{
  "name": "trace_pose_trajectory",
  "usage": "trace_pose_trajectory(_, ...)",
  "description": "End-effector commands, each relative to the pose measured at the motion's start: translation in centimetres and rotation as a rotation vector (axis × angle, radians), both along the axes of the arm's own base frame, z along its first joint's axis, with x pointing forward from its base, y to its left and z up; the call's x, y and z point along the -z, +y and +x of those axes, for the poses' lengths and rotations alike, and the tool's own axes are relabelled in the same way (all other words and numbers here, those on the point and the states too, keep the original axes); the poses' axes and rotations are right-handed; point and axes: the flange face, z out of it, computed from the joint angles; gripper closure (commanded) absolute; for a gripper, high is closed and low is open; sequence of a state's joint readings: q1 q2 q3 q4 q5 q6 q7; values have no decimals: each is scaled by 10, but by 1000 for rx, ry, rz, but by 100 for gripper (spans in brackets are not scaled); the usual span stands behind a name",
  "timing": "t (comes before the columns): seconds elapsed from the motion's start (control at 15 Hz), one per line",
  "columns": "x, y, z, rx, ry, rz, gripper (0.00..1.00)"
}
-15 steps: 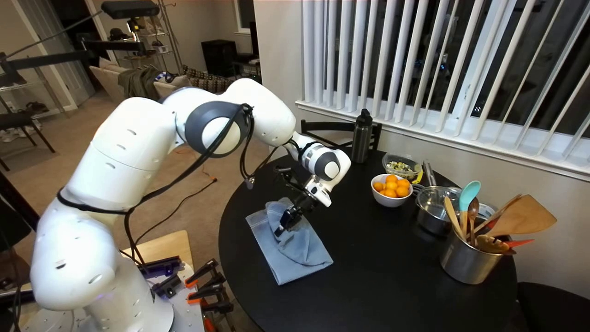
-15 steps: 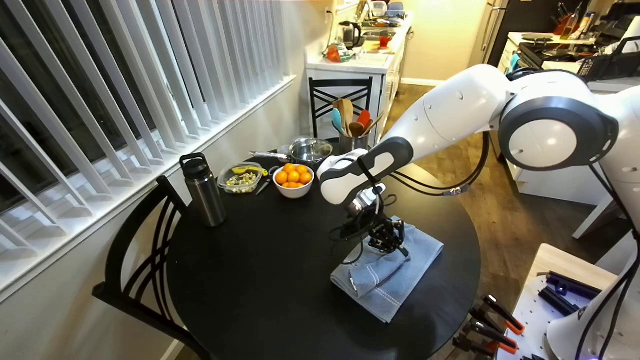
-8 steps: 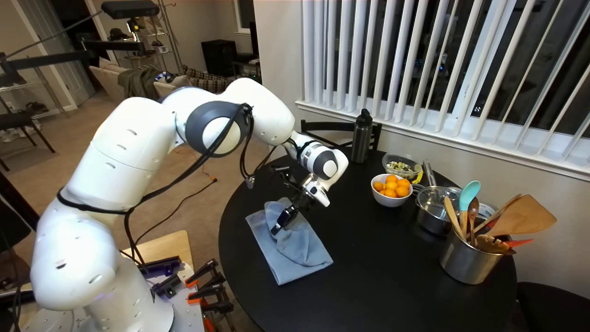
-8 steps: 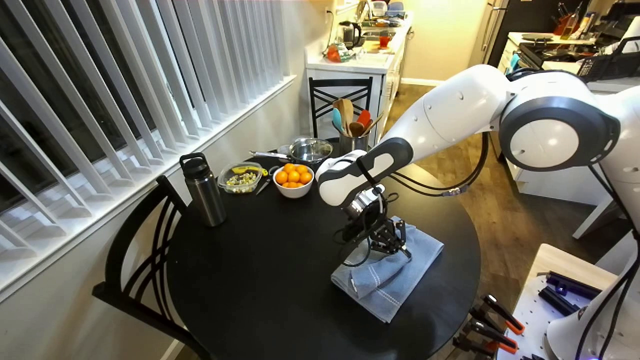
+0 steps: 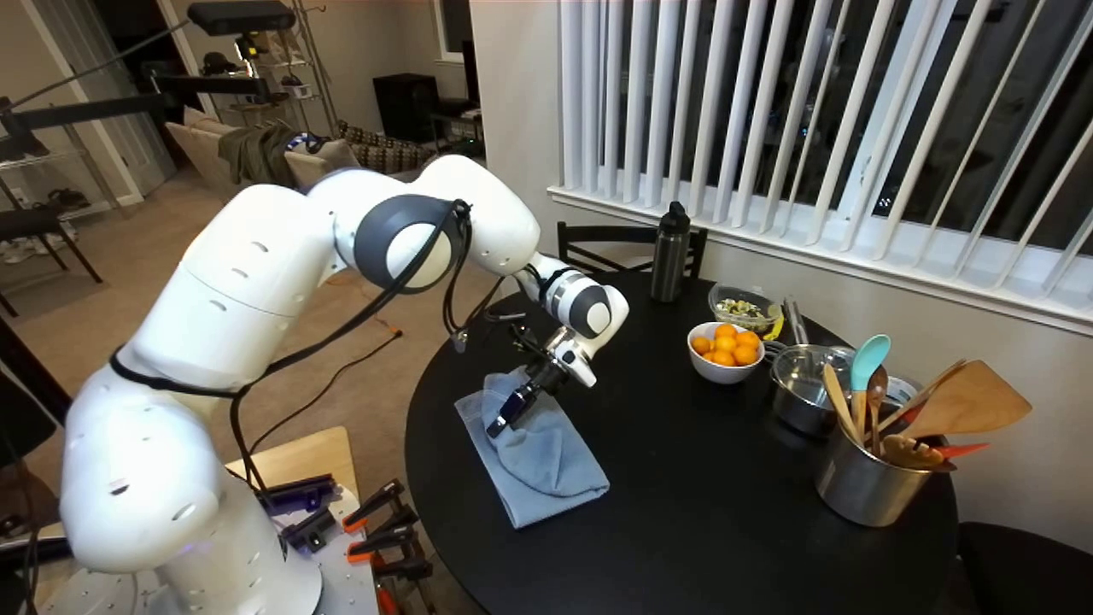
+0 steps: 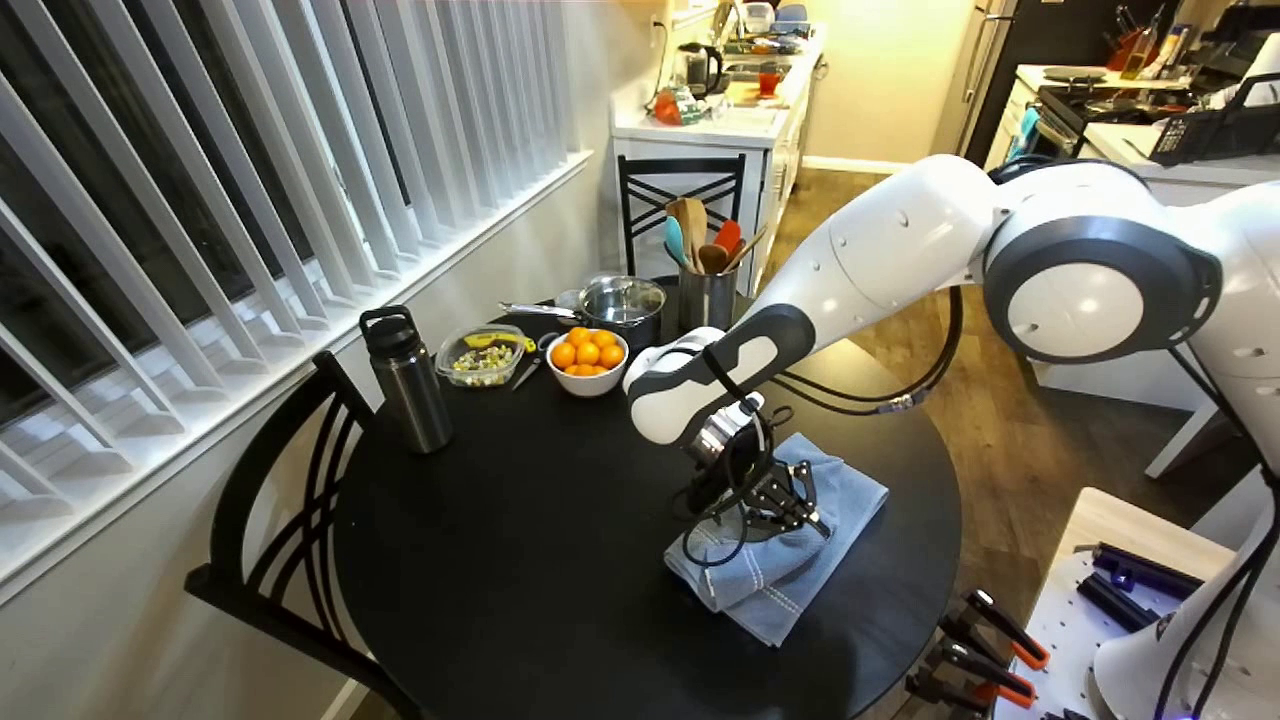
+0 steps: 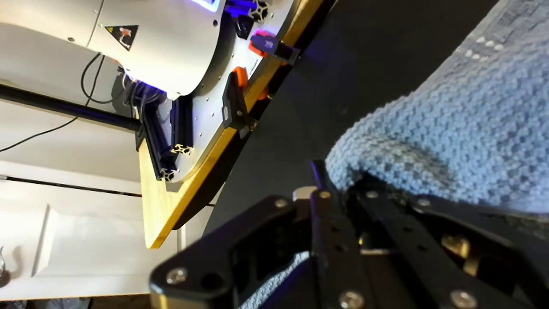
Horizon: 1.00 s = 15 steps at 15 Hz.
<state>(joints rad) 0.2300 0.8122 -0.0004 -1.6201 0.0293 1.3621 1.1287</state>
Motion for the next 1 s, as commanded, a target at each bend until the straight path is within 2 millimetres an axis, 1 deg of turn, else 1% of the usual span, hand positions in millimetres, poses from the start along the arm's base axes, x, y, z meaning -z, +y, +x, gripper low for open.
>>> trace_pose_trajectory(0.0, 8, 2, -4, -6, 32, -23, 68)
trace_pose_trajectory(0.07, 8, 1, -4, -7, 31, -18, 63)
trace_pose_trajectory(0.13, 8, 0, -3, -6, 31, -15, 56)
trace_pose_trajectory(0.27, 3, -2, -2, -6, 23, 7, 43)
trace_pose_trajectory(0.4, -8, -6, 0, 2, -2, 14, 31)
trace_pose_trajectory(0.67, -32, -15, 6, 17, -43, 22, 5)
trace_pose_trajectory(0.8, -43, -18, 11, 25, -78, 31, 0)
trace_pose_trajectory(0.93, -57, -16, 19, 49, -147, 48, 0)
